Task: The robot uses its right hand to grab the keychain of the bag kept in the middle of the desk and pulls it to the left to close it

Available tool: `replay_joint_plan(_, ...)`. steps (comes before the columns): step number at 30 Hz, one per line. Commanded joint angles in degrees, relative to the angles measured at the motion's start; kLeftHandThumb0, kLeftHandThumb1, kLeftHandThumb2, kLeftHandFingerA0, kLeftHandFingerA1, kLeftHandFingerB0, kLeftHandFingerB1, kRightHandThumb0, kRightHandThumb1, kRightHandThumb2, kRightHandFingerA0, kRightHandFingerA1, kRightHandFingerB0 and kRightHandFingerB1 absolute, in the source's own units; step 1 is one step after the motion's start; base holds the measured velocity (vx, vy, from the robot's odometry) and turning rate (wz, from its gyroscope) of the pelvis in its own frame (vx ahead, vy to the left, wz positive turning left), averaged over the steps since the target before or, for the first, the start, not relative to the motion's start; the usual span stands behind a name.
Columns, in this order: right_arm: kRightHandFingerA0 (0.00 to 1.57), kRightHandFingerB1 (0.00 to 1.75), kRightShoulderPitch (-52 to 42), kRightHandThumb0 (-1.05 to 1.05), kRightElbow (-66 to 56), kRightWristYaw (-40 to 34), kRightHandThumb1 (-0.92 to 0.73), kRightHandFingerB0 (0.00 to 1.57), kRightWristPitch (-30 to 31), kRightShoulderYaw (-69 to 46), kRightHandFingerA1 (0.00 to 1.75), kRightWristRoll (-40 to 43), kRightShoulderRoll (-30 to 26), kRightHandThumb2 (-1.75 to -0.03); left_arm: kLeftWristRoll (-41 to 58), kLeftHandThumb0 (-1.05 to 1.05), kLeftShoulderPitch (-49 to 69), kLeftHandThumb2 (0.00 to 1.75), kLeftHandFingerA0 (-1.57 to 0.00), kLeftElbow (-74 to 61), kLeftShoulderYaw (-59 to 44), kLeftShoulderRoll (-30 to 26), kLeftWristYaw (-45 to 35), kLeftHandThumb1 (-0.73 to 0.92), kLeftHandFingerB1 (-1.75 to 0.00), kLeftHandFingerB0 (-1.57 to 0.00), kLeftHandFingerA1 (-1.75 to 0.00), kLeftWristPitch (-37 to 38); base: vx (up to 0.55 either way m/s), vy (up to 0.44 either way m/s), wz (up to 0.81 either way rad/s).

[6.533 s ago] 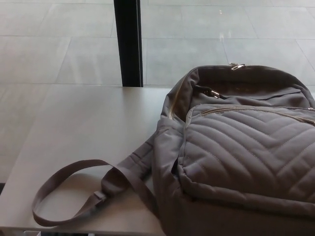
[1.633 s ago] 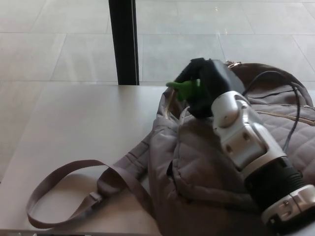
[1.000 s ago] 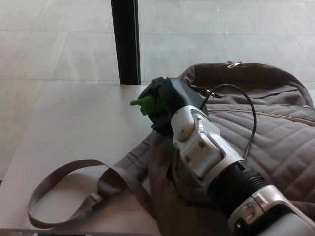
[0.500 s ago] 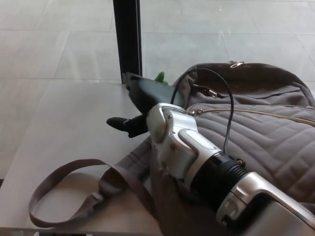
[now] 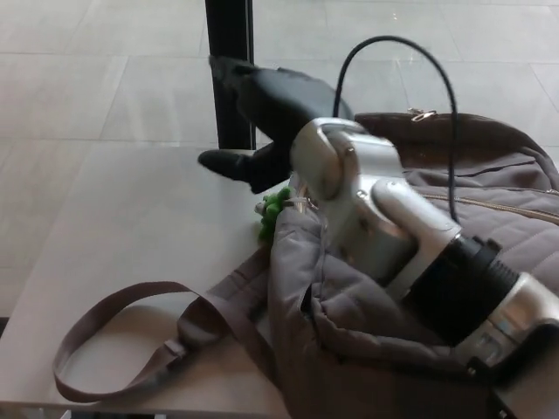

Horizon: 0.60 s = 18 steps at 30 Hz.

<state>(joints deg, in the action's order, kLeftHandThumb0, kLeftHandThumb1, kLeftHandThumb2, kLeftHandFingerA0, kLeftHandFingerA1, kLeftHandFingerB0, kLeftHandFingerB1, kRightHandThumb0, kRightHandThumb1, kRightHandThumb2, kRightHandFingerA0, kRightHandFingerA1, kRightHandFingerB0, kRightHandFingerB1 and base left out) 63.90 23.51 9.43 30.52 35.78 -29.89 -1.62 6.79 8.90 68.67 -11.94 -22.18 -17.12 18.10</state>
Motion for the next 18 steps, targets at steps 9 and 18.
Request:
replay_joint_plan(9, 0.0, 0.0, 3.6, -1.05, -14.6, 20.4, -0.73, 0.0, -2.1, -10.0, 0.19, 4.3, -21.9, -1.09, -1.0, -0.67, 2.0, 0.64, -0.64, 0.1, -0.3, -2.3, 0.6, 0.79, -0.45, -0.54, -0.53, 1.5, 0.0, 0.0, 0.0)
replay_joint_plan(18, 0.0, 0.0, 3.9, -1.05, -15.5, 21.7, -0.73, 0.0, -1.0, -10.2, 0.19, 3.4, -21.0, -1.09, -0.8, -0.67, 2.0, 0.64, -0.64, 0.1, -0.7, -3.3, 0.0, 0.79, -0.45, -0.54, -0.53, 1.3, 0.0, 0.0, 0.0)
